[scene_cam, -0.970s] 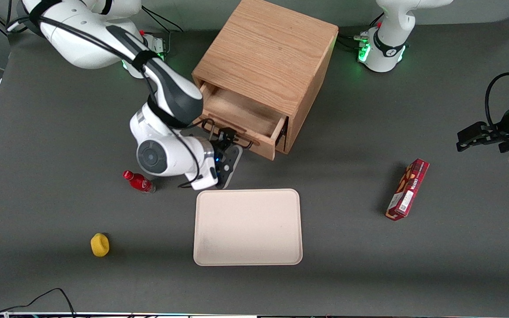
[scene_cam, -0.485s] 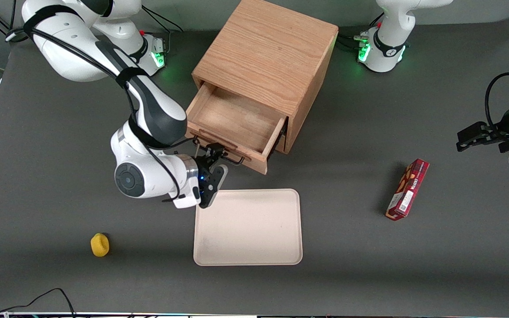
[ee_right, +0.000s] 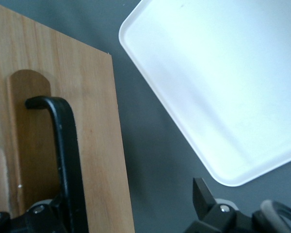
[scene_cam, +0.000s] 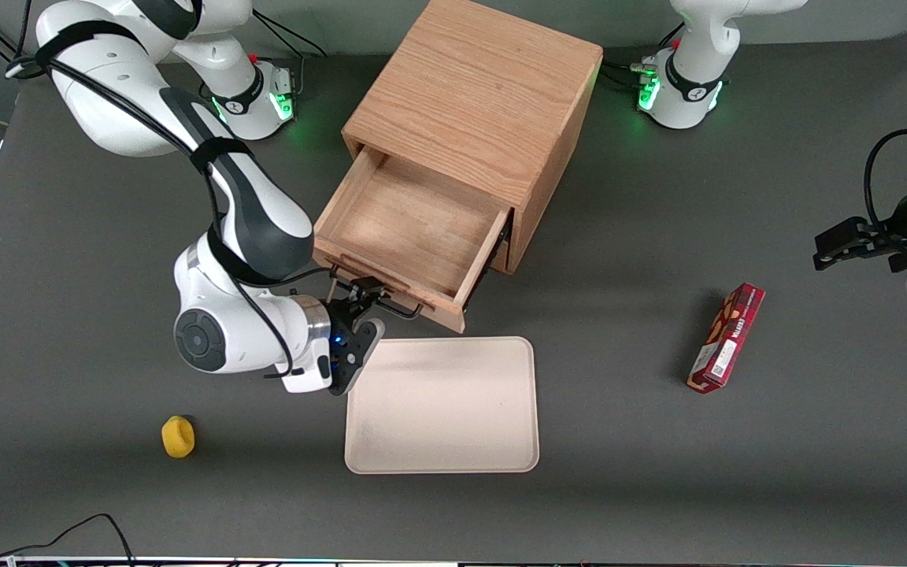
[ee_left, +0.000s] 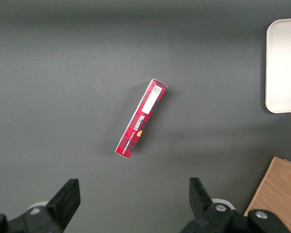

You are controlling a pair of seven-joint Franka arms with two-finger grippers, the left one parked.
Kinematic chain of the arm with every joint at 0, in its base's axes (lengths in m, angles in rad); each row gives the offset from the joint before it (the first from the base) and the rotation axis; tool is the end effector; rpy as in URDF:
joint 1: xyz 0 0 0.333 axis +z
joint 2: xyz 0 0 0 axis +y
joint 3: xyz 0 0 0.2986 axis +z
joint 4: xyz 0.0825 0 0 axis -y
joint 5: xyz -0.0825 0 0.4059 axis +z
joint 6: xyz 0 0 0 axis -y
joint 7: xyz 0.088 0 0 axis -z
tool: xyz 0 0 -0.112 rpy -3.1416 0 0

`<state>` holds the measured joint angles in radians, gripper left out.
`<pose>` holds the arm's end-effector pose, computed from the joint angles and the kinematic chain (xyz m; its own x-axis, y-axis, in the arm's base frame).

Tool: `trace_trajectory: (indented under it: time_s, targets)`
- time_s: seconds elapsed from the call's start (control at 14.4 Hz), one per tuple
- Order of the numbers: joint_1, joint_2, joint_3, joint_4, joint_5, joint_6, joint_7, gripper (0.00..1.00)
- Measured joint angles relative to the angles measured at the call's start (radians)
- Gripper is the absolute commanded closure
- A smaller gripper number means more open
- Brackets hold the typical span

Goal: Open upper drawer

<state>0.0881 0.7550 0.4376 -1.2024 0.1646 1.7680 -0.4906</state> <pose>0.6691 0.3134 0.3328 0.6462 0.7593 0.0764 0.7013 -0.5515 -0.4517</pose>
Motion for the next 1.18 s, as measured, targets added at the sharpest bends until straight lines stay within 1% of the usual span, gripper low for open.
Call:
trace_trajectory:
  time_s: [0.35,0.69,1.04,1.18]
  targets:
    - [0.0,0.019,-0.04,0.053,-0.002,-0.001,-0.012,0.0]
    - [0.0,0.054,-0.085,0.104,-0.011,-0.001,-0.127,0.0]
    - [0.004,0.056,-0.085,0.151,-0.011,-0.005,-0.131,0.0]
    - [0.003,0.024,-0.085,0.185,-0.011,-0.004,-0.097,0.0]
